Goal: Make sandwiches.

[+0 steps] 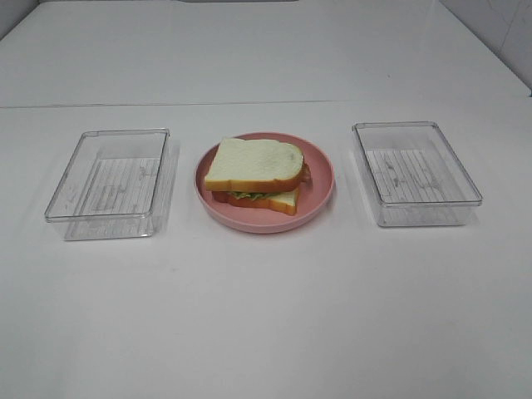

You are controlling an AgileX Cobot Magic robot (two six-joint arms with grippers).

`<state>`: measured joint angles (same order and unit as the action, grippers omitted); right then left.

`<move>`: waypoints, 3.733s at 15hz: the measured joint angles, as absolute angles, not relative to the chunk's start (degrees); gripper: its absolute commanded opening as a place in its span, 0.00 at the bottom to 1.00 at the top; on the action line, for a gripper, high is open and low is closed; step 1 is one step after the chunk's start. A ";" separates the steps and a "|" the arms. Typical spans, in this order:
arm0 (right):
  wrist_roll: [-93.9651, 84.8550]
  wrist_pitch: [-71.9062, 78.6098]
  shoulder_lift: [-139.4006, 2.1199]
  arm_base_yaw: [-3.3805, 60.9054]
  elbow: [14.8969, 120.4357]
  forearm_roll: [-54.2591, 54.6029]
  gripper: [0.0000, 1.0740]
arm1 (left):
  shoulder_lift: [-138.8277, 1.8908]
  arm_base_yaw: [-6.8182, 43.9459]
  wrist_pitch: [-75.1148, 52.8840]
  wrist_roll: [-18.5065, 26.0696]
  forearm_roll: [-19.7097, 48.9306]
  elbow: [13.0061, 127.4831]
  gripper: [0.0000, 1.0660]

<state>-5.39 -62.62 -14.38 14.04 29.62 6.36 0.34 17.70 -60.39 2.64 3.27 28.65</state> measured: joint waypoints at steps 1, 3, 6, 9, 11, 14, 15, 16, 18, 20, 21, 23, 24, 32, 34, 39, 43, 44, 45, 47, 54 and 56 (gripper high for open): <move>-5.39 -62.22 -13.81 14.04 29.34 6.07 0.73 | 0.34 17.70 -60.39 2.64 3.27 28.65 0.78; -5.44 -61.54 -13.58 14.04 29.11 5.27 0.73 | 0.34 17.70 -60.39 2.86 3.27 28.65 0.78; -5.44 -61.48 -13.58 14.04 29.11 5.27 0.73 | 0.34 17.70 -60.39 3.44 3.32 28.65 0.78; -5.44 -61.48 -13.58 14.04 29.11 5.27 0.73 | 0.34 17.70 -60.39 3.44 3.44 28.65 0.78; -5.44 -61.48 -13.58 14.04 29.11 5.27 0.73 | 0.34 17.70 -60.39 3.44 3.44 28.65 0.78; -5.44 -61.48 -13.58 14.04 29.11 5.27 0.73 | 0.34 17.70 -60.39 3.44 3.44 28.65 0.78; -5.44 -61.48 -13.58 14.04 29.11 5.27 0.73 | 0.34 17.70 -60.39 3.44 3.44 28.65 0.78; -5.44 -61.48 -13.58 14.04 29.11 5.27 0.73 | 0.34 17.70 -60.39 3.44 3.44 28.65 0.78; -5.44 -61.48 -13.58 13.92 29.11 5.27 0.73 | 0.34 17.70 -60.39 3.44 3.44 28.65 0.78; -5.44 -61.48 -13.58 11.17 29.11 5.27 0.73 | 0.34 16.96 -60.39 3.44 3.50 28.65 0.78; -5.44 -61.42 -13.18 8.54 29.11 5.39 0.73 | 0.34 15.24 -60.39 3.44 3.50 28.65 0.78; -5.44 -61.31 -10.49 3.04 29.05 5.39 0.73 | 0.34 11.46 -60.39 3.44 3.50 28.65 0.78; -5.44 -61.31 -9.45 1.55 29.05 5.39 0.73 | 0.34 8.82 -60.39 3.44 3.50 28.65 0.78; -5.44 -61.31 0.17 -2.81 28.93 5.44 0.73 | 0.34 1.83 -60.33 3.50 3.50 28.65 0.78; -5.44 -61.31 0.17 -2.81 28.93 5.44 0.73 | 0.34 1.83 -60.33 3.50 3.50 28.65 0.78; -5.44 -61.31 0.17 -2.81 28.93 5.44 0.73 | 0.34 1.83 -60.33 3.50 3.50 28.65 0.78; -5.44 -61.31 0.17 -0.69 28.93 5.44 0.73 | 0.34 1.83 -60.33 3.50 3.50 28.65 0.78; -5.44 -61.31 0.17 0.00 28.93 5.56 0.73 | 0.34 1.83 -60.33 3.50 3.50 28.65 0.78; -5.44 -61.31 0.17 0.00 28.93 5.67 0.73 | 0.34 1.83 -60.33 3.50 3.50 28.65 0.78; -5.44 -61.31 0.17 0.00 28.93 5.73 0.73 | 0.34 1.83 -60.33 3.50 3.50 28.65 0.78; -5.44 -61.31 0.17 0.00 28.93 5.73 0.73 | 0.34 1.83 -60.33 3.50 3.50 28.65 0.78; -5.44 -61.31 0.17 0.00 28.93 5.73 0.73 | 0.34 1.83 -60.33 3.50 3.50 28.65 0.78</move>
<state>-5.44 -61.31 0.17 0.00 28.93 5.73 0.34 1.83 -60.33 3.50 3.50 28.65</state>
